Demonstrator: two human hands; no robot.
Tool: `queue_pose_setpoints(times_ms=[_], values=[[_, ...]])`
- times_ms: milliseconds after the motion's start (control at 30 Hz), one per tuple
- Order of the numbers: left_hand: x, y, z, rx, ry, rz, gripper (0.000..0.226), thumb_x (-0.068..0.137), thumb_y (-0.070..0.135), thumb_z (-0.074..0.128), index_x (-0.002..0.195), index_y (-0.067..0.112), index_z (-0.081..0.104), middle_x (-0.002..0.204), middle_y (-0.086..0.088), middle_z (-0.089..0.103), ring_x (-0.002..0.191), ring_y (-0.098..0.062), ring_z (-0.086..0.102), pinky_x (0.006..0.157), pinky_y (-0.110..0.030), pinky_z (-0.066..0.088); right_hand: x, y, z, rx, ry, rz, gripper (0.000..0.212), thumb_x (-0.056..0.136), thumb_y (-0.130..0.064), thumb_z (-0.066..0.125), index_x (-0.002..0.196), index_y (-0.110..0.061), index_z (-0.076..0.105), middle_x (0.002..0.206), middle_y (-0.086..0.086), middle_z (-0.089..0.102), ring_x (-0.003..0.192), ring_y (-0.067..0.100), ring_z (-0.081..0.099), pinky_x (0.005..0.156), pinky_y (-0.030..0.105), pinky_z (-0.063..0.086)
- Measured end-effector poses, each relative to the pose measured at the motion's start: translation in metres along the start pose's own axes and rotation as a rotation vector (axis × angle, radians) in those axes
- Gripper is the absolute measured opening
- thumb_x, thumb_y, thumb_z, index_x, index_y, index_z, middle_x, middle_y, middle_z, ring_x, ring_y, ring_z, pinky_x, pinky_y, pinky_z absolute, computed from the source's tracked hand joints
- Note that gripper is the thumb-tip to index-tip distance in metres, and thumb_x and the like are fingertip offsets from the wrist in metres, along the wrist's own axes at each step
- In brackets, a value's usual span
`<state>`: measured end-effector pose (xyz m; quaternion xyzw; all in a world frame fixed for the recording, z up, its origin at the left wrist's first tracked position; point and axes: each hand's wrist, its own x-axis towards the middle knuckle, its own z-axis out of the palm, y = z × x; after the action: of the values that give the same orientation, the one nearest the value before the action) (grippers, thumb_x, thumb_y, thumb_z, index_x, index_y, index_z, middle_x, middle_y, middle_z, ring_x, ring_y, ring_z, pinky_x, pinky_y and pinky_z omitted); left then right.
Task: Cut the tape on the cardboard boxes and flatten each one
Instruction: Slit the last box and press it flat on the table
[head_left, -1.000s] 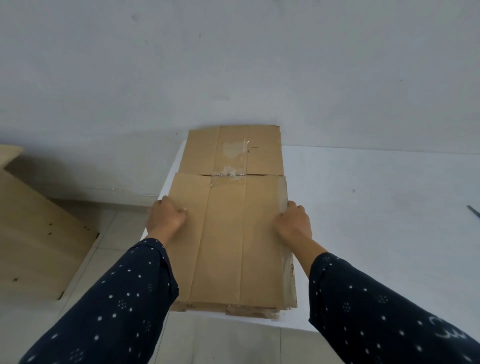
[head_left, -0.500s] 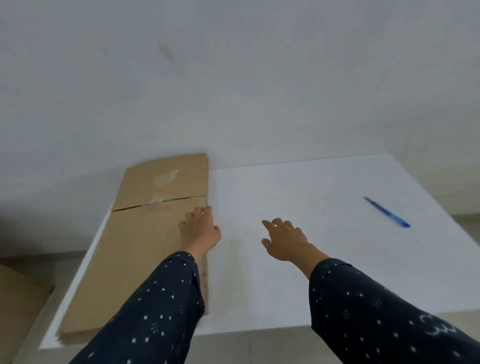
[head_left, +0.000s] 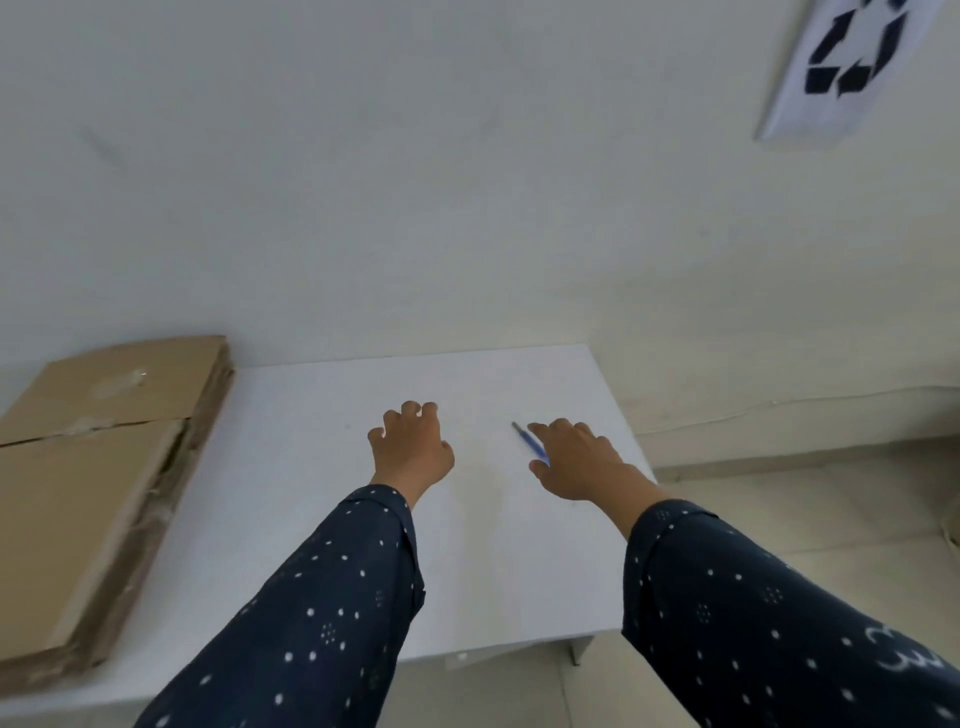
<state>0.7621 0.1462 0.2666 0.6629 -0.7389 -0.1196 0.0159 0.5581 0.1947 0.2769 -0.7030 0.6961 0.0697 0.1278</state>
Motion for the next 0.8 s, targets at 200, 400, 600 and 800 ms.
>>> queue_pose_setpoints(times_ms=[200, 400, 600, 800], values=[[0.053, 0.116, 0.007, 0.037, 0.02, 0.094, 0.053, 0.097, 0.024, 0.048, 0.148, 0.018, 0.035, 0.15, -0.006, 0.035, 0.133, -0.03, 0.035, 0.102, -0.042, 0.034, 0.019, 0.112, -0.024, 0.008, 0.029, 0.047, 0.059, 0.102, -0.039, 0.042, 0.155, -0.024, 0.02, 0.149, 0.006, 0.037, 0.135, 0.031, 0.036, 0.106, 0.045, 0.037], [0.112, 0.226, 0.017, 0.037, 0.019, 0.177, 0.053, 0.097, 0.025, 0.048, 0.147, 0.017, 0.036, 0.151, -0.006, 0.033, 0.134, -0.031, 0.034, 0.102, -0.042, 0.033, 0.051, 0.212, -0.049, 0.097, 0.08, 0.09, 0.06, 0.102, -0.037, 0.042, 0.156, -0.024, 0.019, 0.152, 0.007, 0.034, 0.136, 0.031, 0.036, 0.108, 0.048, 0.038], [0.144, 0.322, 0.058, 0.008, -0.013, 0.181, 0.054, 0.097, 0.024, 0.049, 0.148, 0.016, 0.036, 0.152, -0.008, 0.033, 0.134, -0.031, 0.034, 0.101, -0.042, 0.035, 0.082, 0.311, -0.041, 0.133, 0.063, 0.084, 0.059, 0.102, -0.036, 0.042, 0.156, -0.023, 0.02, 0.152, 0.008, 0.034, 0.135, 0.032, 0.037, 0.106, 0.048, 0.039], [0.169, 0.413, 0.131, -0.069, -0.057, 0.079, 0.055, 0.097, 0.023, 0.048, 0.15, 0.015, 0.034, 0.152, -0.008, 0.033, 0.134, -0.032, 0.035, 0.101, -0.04, 0.037, 0.123, 0.413, -0.007, 0.093, -0.018, 0.019, 0.058, 0.101, -0.035, 0.042, 0.154, -0.023, 0.023, 0.149, 0.008, 0.036, 0.133, 0.032, 0.038, 0.103, 0.047, 0.04]])
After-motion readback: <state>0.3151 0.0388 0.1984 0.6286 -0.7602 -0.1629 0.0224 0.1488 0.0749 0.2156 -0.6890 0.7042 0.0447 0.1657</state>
